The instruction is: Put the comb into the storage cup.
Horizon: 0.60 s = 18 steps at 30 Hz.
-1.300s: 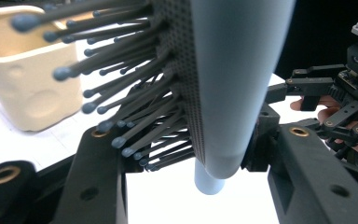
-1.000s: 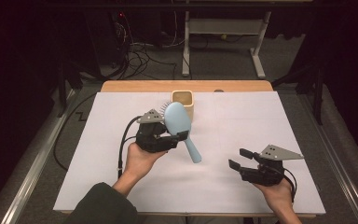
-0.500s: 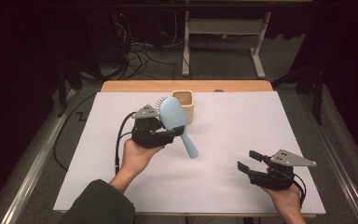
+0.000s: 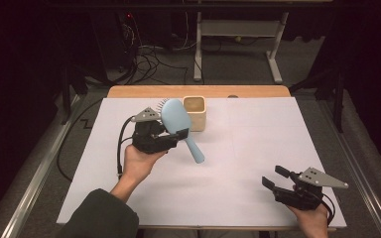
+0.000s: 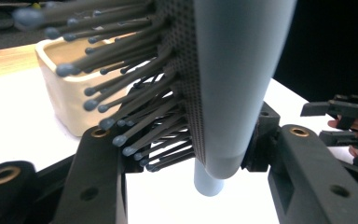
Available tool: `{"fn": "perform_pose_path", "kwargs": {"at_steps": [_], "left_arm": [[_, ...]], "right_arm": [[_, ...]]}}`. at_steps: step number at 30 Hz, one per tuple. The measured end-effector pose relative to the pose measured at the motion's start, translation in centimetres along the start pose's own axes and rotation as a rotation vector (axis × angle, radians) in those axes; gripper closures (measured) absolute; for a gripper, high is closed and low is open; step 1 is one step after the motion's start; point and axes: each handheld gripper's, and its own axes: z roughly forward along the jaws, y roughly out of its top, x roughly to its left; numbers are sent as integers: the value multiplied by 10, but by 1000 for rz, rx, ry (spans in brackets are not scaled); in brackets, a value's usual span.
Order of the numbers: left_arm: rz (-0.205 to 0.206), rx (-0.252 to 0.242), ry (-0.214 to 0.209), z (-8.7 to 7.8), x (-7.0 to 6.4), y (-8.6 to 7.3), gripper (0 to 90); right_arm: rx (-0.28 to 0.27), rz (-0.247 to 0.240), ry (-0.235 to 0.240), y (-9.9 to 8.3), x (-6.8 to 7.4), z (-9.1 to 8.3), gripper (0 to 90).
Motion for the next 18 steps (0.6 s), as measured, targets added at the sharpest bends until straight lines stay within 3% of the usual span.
{"fn": "perform_pose_path", "kwargs": {"at_steps": [18], "left_arm": [[15, -26, 59, -5, 6, 20, 537]], "right_arm": [[-13, 11, -27, -21, -5, -10, 338]]}}
